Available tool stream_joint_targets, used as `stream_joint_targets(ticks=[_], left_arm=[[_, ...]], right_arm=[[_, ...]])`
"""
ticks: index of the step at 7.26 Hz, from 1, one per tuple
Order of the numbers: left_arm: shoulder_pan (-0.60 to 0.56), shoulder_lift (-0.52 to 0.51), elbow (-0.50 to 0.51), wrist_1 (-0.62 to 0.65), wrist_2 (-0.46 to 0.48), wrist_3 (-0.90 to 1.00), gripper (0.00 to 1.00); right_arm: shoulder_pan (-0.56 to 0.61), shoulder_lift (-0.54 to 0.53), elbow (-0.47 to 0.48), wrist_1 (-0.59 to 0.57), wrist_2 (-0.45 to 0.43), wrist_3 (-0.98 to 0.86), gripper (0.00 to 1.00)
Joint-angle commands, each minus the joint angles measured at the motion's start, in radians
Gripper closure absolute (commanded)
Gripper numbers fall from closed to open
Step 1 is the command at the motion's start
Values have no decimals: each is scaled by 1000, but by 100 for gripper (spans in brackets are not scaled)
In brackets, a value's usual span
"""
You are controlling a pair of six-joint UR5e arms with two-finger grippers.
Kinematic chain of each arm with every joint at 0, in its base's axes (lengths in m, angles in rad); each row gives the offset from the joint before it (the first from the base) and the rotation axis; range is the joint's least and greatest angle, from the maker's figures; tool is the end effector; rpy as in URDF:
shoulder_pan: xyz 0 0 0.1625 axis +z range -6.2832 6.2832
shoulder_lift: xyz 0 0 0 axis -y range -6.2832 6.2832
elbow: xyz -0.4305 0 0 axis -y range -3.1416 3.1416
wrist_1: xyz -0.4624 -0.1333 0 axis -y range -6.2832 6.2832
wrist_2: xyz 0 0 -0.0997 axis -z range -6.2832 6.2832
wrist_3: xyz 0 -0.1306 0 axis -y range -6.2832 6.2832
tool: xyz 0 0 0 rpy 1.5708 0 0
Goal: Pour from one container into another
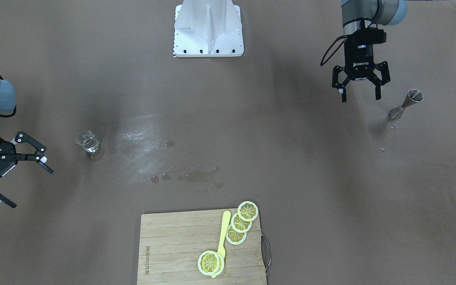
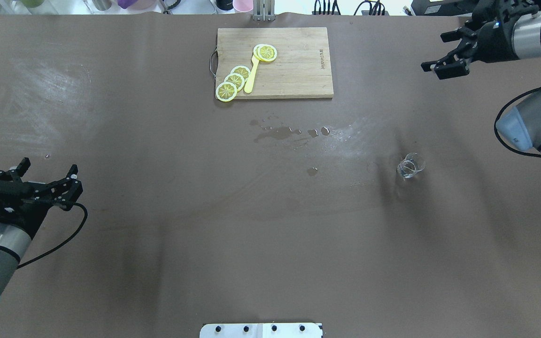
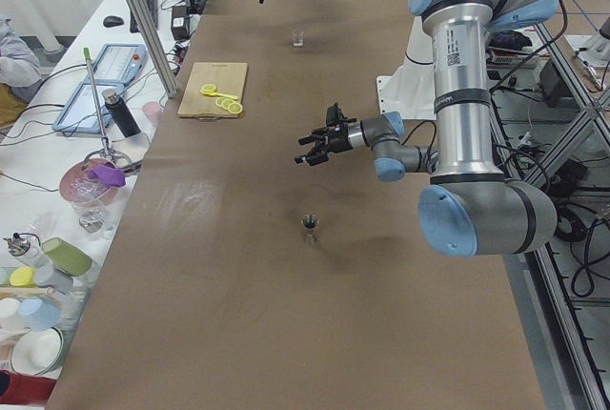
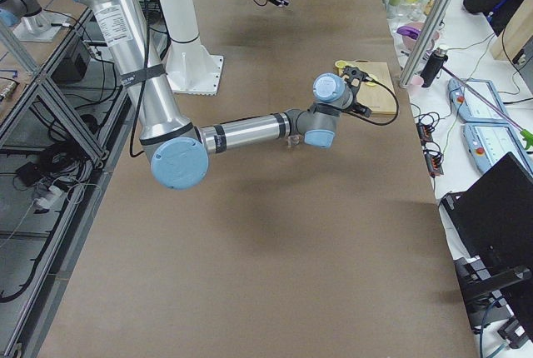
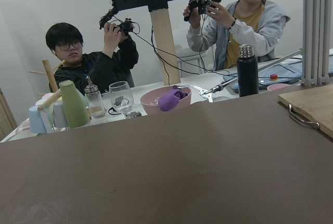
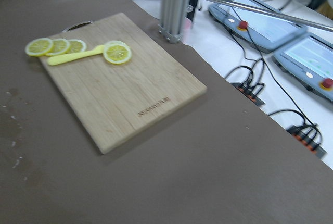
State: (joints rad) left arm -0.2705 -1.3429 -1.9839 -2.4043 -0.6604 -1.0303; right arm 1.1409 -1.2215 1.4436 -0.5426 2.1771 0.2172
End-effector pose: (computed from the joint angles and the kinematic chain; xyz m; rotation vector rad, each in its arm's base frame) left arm 0.3972 -0.3555 0.4538 1.1247 0.5373 -0.2288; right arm -0.2514 -0.6896 0.4043 0.9887 -0.8893 -0.5589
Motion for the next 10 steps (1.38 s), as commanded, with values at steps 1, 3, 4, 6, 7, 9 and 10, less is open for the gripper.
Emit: stream_joint_targets(ticks=[1, 3, 4, 6, 7, 9, 10], left_arm=[[-235, -120, 32, -32, -344, 145, 2], [-414, -235, 130, -13, -572, 148, 2], [-528, -286, 167, 60, -732, 150, 2], [-729, -347, 255, 137, -1021, 150, 2], [-822, -367, 314, 199, -1197, 150, 2], [-984, -367, 377, 252, -1414, 244, 2], [-1057, -367, 407, 308, -1474, 473, 2]], right_arm=[[69, -21, 142, -429, -28, -2, 0], [88, -53, 247, -758, -129, -2, 0], [129, -49, 251, -878, -141, -2, 0], [221, -47, 252, -1098, -117, -21, 0], [249, -62, 245, -1161, -44, -68, 0], [315, -121, 242, -1179, 36, -129, 0], [353, -156, 241, -1177, 74, -230, 0]])
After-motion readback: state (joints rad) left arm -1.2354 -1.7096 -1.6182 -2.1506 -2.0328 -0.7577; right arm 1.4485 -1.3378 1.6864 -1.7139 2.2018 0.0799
